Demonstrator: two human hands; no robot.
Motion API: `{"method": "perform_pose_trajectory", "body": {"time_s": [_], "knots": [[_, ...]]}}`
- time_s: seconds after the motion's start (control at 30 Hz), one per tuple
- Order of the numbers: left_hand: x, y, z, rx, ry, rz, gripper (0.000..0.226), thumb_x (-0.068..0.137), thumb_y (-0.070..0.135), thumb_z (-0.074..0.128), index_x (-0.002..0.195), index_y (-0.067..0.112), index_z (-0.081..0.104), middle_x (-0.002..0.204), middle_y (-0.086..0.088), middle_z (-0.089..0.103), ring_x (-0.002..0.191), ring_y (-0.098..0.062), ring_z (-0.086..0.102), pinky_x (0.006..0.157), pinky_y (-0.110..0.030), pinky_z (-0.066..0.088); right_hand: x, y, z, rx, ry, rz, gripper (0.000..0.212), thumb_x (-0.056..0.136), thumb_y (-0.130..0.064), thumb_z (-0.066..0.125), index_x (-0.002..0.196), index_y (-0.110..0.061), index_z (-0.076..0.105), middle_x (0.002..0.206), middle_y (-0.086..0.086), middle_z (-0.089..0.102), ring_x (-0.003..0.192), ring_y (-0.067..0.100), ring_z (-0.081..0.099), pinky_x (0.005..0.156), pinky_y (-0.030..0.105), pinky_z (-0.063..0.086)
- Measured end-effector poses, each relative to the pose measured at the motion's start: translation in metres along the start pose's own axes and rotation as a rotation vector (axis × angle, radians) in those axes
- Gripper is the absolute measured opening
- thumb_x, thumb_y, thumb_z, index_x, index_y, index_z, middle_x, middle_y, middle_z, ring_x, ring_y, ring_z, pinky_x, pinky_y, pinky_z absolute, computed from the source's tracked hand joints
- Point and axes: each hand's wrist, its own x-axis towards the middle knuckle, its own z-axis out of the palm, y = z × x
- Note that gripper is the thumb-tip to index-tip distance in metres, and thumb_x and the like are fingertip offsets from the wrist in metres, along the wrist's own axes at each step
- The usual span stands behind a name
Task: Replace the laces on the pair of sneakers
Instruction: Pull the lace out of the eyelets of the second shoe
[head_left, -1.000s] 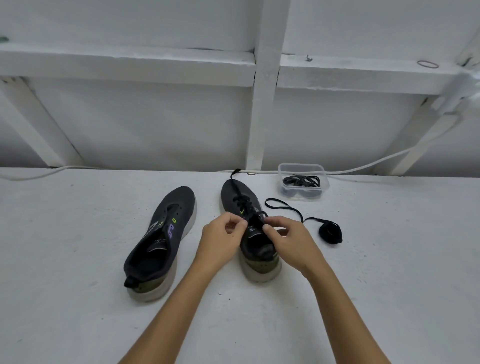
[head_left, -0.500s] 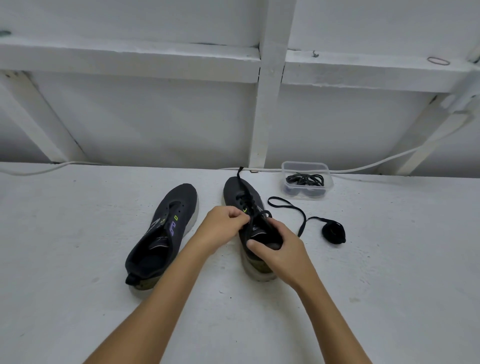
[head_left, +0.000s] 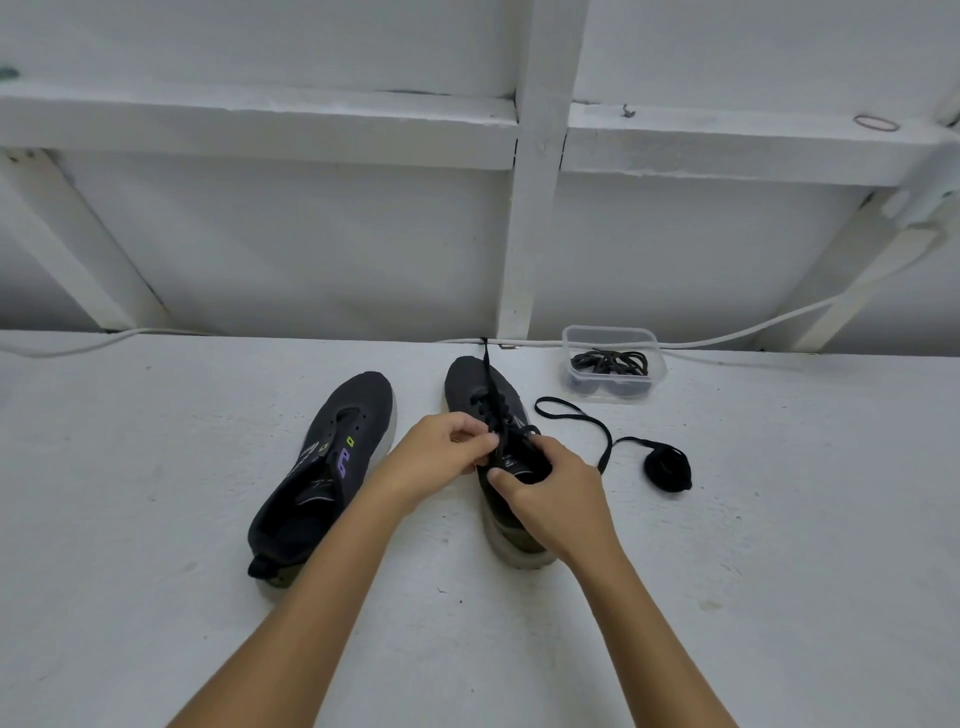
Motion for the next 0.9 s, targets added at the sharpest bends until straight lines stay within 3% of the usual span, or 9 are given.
{"method": "perform_pose_trajectory", "body": {"time_s": [0.2,0.3,0.47,0.63,0.77,0.9], "knots": [[0.006,0.005,0.002,-0.006,0.104,-0.007,0.011,0.104,0.018,0.05,0.107,0.013,0.06,0.091,-0.002,0.075,0.078,-0.011,0.075,0.069,-0.023,0.057,0.001,0.001,0.0,0.023,0.011,0.036,0.043,0.081,-0.043,0.076,0.122,-0.035,0.065,0.088,-0.021,0.062,0.096,0.005,0.061,0.079,0.018,0.045],[0.006,0.002,0.006,-0.052,0.129,-0.019,0.012,0.104,0.019,0.05,0.107,0.013,0.06,0.093,-0.006,0.074,0.078,-0.013,0.074,0.072,-0.026,0.06,0.001,0.002,0.0,0.029,0.016,0.034,0.043,0.081,-0.042,0.077,0.122,-0.035,0.066,0.085,-0.024,0.06,0.095,0.004,0.061,0.075,0.014,0.043],[0.002,-0.01,0.004,-0.162,0.018,-0.022,0.017,0.093,0.022,0.071,0.108,0.013,0.07,0.103,-0.008,0.074,0.094,-0.015,0.073,0.081,-0.027,0.06,0.001,0.003,0.001,0.016,0.02,0.014,0.042,0.082,-0.043,0.075,0.122,-0.034,0.065,0.088,-0.022,0.061,0.098,0.005,0.062,0.082,0.02,0.047],[0.005,-0.006,0.005,-0.123,0.106,-0.004,0.006,0.098,0.018,0.063,0.1,0.012,0.064,0.09,-0.004,0.073,0.077,-0.008,0.069,0.073,-0.026,0.057,0.0,0.002,0.0,0.024,0.019,0.02,0.037,0.082,-0.042,0.076,0.117,-0.036,0.066,0.083,-0.025,0.06,0.091,0.003,0.06,0.077,0.018,0.045],[0.012,-0.002,0.012,-0.22,0.255,0.031,0.003,0.099,0.012,0.06,0.096,0.012,0.061,0.079,-0.002,0.066,0.072,-0.009,0.064,0.069,-0.024,0.057,0.0,0.002,0.0,0.031,0.02,0.027,0.037,0.08,-0.044,0.076,0.116,-0.037,0.067,0.085,-0.023,0.064,0.093,0.003,0.063,0.084,0.023,0.051],[0.006,-0.005,0.016,-0.371,0.148,-0.083,0.016,0.096,0.023,0.067,0.106,0.011,0.065,0.089,-0.004,0.067,0.08,-0.011,0.063,0.069,-0.025,0.056,0.001,0.003,0.001,0.031,0.021,0.025,0.035,0.081,-0.044,0.076,0.114,-0.037,0.067,0.086,-0.023,0.064,0.094,0.004,0.063,0.082,0.022,0.05]]}}
